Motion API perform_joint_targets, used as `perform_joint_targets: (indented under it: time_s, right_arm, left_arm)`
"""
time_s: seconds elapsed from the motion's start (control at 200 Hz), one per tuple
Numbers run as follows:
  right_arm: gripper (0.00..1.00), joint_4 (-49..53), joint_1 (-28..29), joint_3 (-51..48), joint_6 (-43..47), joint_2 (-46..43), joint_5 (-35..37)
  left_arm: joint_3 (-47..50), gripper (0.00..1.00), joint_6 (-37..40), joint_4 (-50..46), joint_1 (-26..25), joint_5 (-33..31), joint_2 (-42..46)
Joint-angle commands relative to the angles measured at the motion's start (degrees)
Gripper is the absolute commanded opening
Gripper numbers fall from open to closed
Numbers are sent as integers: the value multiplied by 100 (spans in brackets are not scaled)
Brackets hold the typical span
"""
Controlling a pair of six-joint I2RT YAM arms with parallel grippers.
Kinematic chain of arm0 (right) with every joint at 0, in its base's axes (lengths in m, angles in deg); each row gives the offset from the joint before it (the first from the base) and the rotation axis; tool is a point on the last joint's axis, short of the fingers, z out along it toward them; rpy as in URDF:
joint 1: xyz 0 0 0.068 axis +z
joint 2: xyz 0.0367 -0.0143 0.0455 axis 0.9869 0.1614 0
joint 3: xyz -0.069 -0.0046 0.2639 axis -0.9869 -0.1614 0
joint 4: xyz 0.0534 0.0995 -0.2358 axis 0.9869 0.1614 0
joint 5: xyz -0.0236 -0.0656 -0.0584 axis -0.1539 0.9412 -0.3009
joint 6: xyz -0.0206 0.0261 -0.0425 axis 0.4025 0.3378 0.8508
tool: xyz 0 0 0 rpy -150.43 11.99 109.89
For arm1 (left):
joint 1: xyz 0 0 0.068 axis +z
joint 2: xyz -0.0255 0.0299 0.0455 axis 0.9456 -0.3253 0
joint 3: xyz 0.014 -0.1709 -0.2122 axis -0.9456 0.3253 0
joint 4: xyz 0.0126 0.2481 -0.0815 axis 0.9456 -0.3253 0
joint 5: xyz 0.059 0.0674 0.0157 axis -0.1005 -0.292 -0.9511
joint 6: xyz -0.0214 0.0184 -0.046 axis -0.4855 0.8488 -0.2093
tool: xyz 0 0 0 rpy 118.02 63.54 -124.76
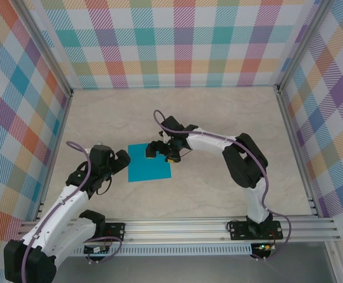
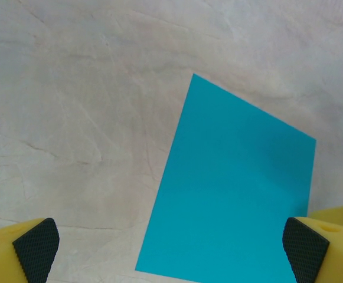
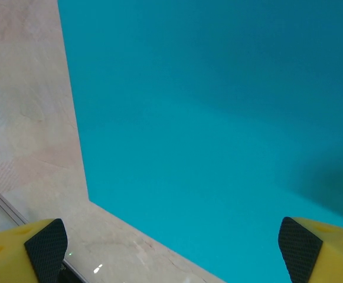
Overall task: Fold a paper plane with a square sheet of paper (pick it up from the middle)
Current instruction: Move the square sheet of paper to the center of the table.
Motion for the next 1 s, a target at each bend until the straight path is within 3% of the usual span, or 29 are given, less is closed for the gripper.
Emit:
perform_joint_targets:
  time_s: [0.0, 0.25, 0.485, 0.73, 0.875, 0.995]
  right_arm:
    - [95, 402, 111, 599, -90, 365, -127]
    - [95, 1113, 147, 1328, 50, 1006, 174]
    - [94, 1273, 32, 366, 430, 632, 643]
    - [93, 1259, -587, -780, 1209, -84, 829]
    - [92, 1589, -1010, -749, 1651, -204, 950]
    - [92, 1752, -981, -392, 1645, -354, 875]
  left_arm:
    - [43, 100, 2, 98, 77, 2, 60]
    - [32, 100, 70, 170, 77, 68, 87]
    - [97, 100, 105, 174, 77, 162, 332]
    - [443, 100, 158, 197, 77, 244, 862]
    - [576, 100, 319, 498, 77, 718, 921]
    - [571, 100, 310, 608, 77, 892, 681]
